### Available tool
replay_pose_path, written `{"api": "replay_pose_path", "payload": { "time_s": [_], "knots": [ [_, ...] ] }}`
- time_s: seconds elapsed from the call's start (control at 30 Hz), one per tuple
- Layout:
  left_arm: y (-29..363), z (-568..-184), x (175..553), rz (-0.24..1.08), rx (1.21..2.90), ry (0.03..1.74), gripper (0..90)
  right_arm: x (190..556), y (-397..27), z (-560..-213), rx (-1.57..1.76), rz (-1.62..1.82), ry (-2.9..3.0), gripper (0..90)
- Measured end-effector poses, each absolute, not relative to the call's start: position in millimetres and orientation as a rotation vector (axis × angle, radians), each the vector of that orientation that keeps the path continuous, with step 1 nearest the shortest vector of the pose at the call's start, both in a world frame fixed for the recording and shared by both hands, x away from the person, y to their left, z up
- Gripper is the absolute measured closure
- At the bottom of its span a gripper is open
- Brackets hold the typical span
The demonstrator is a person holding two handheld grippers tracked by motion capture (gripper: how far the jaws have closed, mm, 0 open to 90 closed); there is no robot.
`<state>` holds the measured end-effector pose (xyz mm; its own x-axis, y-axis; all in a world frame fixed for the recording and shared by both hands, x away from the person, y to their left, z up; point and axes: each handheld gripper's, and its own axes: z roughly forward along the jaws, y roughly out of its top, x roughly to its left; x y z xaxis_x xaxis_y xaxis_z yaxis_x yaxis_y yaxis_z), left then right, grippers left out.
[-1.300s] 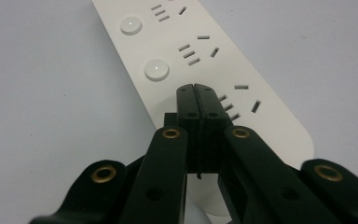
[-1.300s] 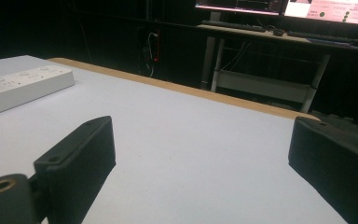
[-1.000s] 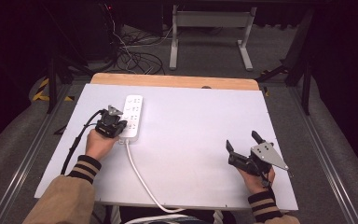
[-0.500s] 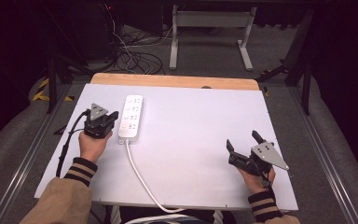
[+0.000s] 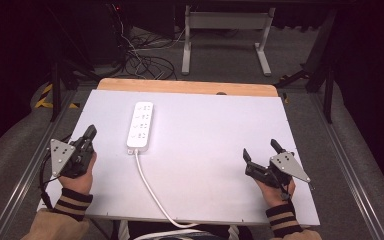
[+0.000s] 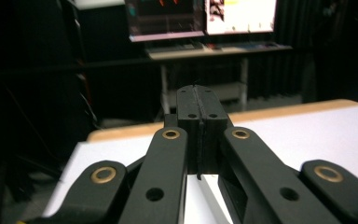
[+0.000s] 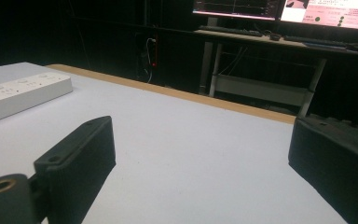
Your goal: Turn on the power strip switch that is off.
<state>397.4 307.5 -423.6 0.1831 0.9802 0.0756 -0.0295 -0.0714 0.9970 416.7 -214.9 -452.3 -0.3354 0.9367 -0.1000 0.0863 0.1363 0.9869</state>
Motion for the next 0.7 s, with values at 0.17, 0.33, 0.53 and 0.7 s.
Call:
{"api": "replay_pose_path", "payload": {
  "time_s": [0.17,0.33,0.53,0.7],
  "knots": [
    [307.3,-427.2,402.1,1.159,1.339,1.033,90.0,417.9,-212.6,-452.3,1.004,1.309,1.600,7.8],
    [305.0,-427.8,403.3,1.174,1.351,1.026,90.0,417.8,-213.7,-452.0,1.007,1.304,1.597,7.8],
    [300.8,-433.0,405.5,1.258,1.319,0.998,47.0,417.1,-213.8,-451.8,1.006,1.303,1.596,7.8],
    [299.5,-434.0,409.5,1.288,1.287,1.029,6.4,417.0,-213.8,-451.9,1.006,1.302,1.597,7.8]
  ]
}}
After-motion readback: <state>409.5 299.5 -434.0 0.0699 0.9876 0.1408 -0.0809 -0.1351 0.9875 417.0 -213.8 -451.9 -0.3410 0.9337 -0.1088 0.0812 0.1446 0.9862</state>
